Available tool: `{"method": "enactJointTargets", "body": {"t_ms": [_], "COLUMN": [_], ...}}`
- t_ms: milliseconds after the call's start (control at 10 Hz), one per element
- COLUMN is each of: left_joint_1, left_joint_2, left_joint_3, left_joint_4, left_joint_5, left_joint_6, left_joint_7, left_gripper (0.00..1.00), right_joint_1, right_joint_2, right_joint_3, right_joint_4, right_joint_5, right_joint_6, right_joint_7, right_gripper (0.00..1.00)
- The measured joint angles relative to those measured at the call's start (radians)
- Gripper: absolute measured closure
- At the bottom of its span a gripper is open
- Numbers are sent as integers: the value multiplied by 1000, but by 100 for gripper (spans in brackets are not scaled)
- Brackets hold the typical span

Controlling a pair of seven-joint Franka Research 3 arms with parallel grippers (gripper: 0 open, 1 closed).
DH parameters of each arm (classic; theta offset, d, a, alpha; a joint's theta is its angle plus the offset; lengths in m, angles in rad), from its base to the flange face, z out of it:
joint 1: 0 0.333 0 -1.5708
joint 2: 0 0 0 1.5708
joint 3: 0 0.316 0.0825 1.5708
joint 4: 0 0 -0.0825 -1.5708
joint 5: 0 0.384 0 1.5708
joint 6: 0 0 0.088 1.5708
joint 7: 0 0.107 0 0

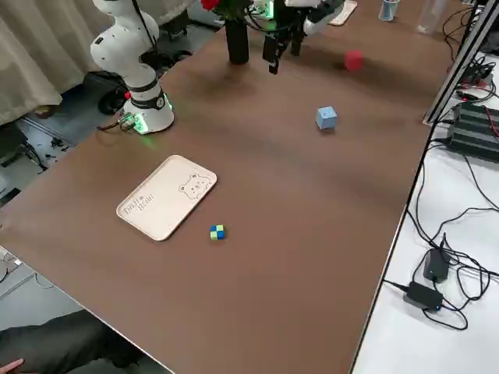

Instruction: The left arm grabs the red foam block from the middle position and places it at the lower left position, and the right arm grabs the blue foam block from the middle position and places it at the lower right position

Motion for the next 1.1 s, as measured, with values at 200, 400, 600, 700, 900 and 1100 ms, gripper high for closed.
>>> {"method": "enactJointTargets", "body": {"t_ms": [200,400,600,700,900,1100], "left_joint_1": [-43,-117,-171,-192,-210,-228], "left_joint_2": [67,163,247,278,325,371], "left_joint_3": [-14,-15,-16,-16,-16,-15], "left_joint_4": [-22,-31,-30,-30,-32,-83], "left_joint_5": [-1,-1,-1,-1,-1,-1], "left_joint_6": [90,188,284,320,363,421], "left_joint_7": [-159,-344,-525,-607,-761,-856], "left_gripper": [0,0,0,0,0,0], "right_joint_1": [80,161,266,312,382,432], "right_joint_2": [76,148,218,249,313,385], "right_joint_3": [4,6,7,7,7,7], "right_joint_4": [-4,-6,-6,-7,-8,-8], "right_joint_5": [0,-1,-5,-6,-6,-5], "right_joint_6": [39,120,161,171,265,413], "right_joint_7": [123,118,2,-50,-121,-126], "right_gripper": [0,0,0,0,0,0]}}
